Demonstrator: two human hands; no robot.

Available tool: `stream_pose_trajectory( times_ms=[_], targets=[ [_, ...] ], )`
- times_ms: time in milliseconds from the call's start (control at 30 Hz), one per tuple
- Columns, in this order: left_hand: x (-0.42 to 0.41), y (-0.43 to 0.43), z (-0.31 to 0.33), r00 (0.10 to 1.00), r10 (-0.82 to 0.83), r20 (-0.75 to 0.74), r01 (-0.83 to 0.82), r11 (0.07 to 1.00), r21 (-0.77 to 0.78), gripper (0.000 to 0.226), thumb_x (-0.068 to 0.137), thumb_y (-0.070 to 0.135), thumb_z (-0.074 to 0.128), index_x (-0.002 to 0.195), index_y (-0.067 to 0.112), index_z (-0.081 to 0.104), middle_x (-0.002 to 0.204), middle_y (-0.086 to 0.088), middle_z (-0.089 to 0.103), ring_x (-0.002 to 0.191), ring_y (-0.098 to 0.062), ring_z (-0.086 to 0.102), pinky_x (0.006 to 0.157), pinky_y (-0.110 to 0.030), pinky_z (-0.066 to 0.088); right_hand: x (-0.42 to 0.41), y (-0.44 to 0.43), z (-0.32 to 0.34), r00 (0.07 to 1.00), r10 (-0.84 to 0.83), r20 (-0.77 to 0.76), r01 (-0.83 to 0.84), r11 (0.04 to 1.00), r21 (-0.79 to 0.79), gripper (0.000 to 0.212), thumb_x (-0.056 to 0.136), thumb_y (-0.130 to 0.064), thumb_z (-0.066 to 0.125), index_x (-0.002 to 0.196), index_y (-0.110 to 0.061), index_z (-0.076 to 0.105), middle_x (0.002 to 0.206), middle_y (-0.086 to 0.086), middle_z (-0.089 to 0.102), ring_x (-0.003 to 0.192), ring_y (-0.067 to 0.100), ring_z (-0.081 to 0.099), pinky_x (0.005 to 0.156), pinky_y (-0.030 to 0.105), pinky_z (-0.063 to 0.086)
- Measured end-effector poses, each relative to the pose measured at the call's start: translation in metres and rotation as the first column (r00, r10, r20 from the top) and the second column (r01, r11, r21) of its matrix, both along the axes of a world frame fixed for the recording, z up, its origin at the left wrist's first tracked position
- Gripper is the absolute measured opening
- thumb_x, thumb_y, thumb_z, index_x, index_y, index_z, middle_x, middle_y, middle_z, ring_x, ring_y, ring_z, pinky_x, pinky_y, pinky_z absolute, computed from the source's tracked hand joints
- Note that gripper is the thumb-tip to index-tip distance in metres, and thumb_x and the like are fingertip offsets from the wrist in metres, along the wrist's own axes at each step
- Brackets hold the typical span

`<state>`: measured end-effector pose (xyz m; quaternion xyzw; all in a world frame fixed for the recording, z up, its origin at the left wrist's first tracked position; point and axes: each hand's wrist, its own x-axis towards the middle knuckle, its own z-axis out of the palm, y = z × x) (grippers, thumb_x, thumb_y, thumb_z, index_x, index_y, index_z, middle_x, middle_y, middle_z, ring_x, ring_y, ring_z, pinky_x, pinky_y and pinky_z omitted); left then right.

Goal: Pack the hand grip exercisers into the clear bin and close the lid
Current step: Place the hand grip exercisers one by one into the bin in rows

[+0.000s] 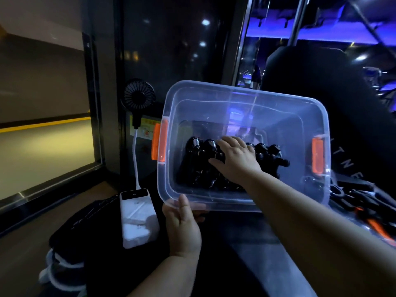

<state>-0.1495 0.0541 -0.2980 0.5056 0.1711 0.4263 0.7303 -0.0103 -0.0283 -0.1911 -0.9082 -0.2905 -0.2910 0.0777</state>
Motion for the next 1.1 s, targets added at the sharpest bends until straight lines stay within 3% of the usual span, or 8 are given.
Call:
stream_pose_trajectory(
  times_ms=[167, 333, 467, 533, 600, 667, 800, 1100],
  targets=[
    [0.001, 0.002, 0.000, 0.999, -0.051, -0.010, 0.051, 0.999, 0.002, 0.035, 0.103, 0.028, 0.035, 0.105, -0.006, 0.043, 0.063, -0.012, 0.070, 0.056, -0.023, 0.069, 0.047, -0.021, 0.051, -0.021, -0.062, -0.008, 0.997, -0.082, -0.009, 0.083, 0.994, 0.078, 0.051, 0.082, -0.062, 0.056, 0.124, -0.034, 0.058, 0.136, -0.006, 0.048, 0.134, 0.020, 0.028, 0.102, 0.043, 0.029],
    [0.006, 0.004, -0.003, 0.999, -0.042, -0.032, 0.042, 0.999, 0.003, 0.046, 0.103, 0.030, 0.035, 0.108, -0.015, 0.046, 0.061, -0.009, 0.071, 0.052, -0.021, 0.068, 0.042, -0.020, 0.048, -0.041, -0.139, -0.016, 0.985, -0.092, 0.145, 0.051, 0.964, 0.260, 0.027, 0.078, -0.037, 0.075, 0.099, -0.021, 0.072, 0.107, 0.002, 0.065, 0.113, 0.033, 0.052, 0.090, 0.046, 0.042],
    [0.009, 0.005, -0.004, 0.999, -0.026, -0.026, 0.026, 1.000, 0.011, 0.046, 0.104, 0.030, 0.035, 0.105, -0.014, 0.047, 0.058, -0.006, 0.070, 0.049, -0.018, 0.067, 0.040, -0.019, 0.047, -0.048, -0.196, -0.025, 0.947, -0.224, 0.231, 0.116, 0.908, 0.403, 0.026, 0.079, -0.034, 0.066, 0.097, -0.016, 0.072, 0.100, 0.008, 0.065, 0.101, 0.037, 0.054, 0.087, 0.045, 0.042],
    [0.010, 0.004, -0.005, 1.000, -0.019, -0.015, 0.019, 1.000, 0.002, 0.042, 0.104, 0.031, 0.035, 0.104, -0.010, 0.047, 0.057, -0.004, 0.069, 0.048, -0.016, 0.067, 0.040, -0.018, 0.047, -0.048, -0.220, -0.034, 0.944, -0.293, 0.152, 0.196, 0.868, 0.456, 0.027, 0.083, -0.034, 0.066, 0.102, -0.016, 0.070, 0.106, 0.009, 0.064, 0.106, 0.036, 0.052, 0.089, 0.045, 0.040],
    [0.010, 0.004, -0.005, 1.000, -0.006, 0.006, 0.006, 1.000, -0.009, 0.026, 0.103, 0.033, 0.036, 0.097, 0.009, 0.044, 0.057, 0.000, 0.069, 0.048, -0.014, 0.066, 0.041, -0.018, 0.048, -0.043, -0.244, -0.044, 0.923, -0.384, -0.005, 0.340, 0.810, 0.478, 0.028, 0.085, -0.034, 0.068, 0.109, -0.019, 0.067, 0.113, 0.010, 0.062, 0.113, 0.035, 0.048, 0.092, 0.045, 0.037],
    [0.009, 0.003, -0.004, 0.999, 0.019, 0.027, -0.019, 1.000, -0.004, 0.019, 0.103, 0.034, 0.036, 0.088, 0.024, 0.038, 0.056, 0.003, 0.069, 0.046, -0.011, 0.065, 0.040, -0.017, 0.048, -0.040, -0.267, -0.053, 0.855, -0.480, -0.198, 0.517, 0.749, 0.414, 0.035, 0.087, -0.044, 0.062, 0.115, -0.023, 0.063, 0.121, 0.008, 0.058, 0.120, 0.034, 0.044, 0.095, 0.045, 0.036],
    [0.010, 0.001, -0.002, 0.999, 0.040, 0.030, -0.041, 0.999, 0.033, 0.022, 0.103, 0.035, 0.034, 0.084, 0.026, 0.038, 0.054, 0.004, 0.068, 0.045, -0.009, 0.065, 0.040, -0.017, 0.048, -0.036, -0.304, -0.075, 0.712, -0.525, -0.467, 0.682, 0.675, 0.281, 0.048, 0.089, -0.059, 0.048, 0.124, -0.027, 0.057, 0.127, 0.009, 0.056, 0.122, 0.033, 0.044, 0.098, 0.046, 0.039],
    [0.000, -0.012, 0.009, 0.999, -0.001, 0.032, 0.002, 0.999, -0.051, 0.044, 0.104, 0.032, 0.032, 0.070, 0.011, 0.048, 0.048, 0.002, 0.065, 0.045, -0.008, 0.064, 0.045, -0.017, 0.052, -0.035, -0.308, -0.086, 0.682, -0.576, -0.450, 0.711, 0.666, 0.227, 0.049, 0.090, -0.054, 0.047, 0.130, -0.026, 0.052, 0.131, 0.007, 0.054, 0.123, 0.031, 0.042, 0.096, 0.045, 0.036]
  ],
)
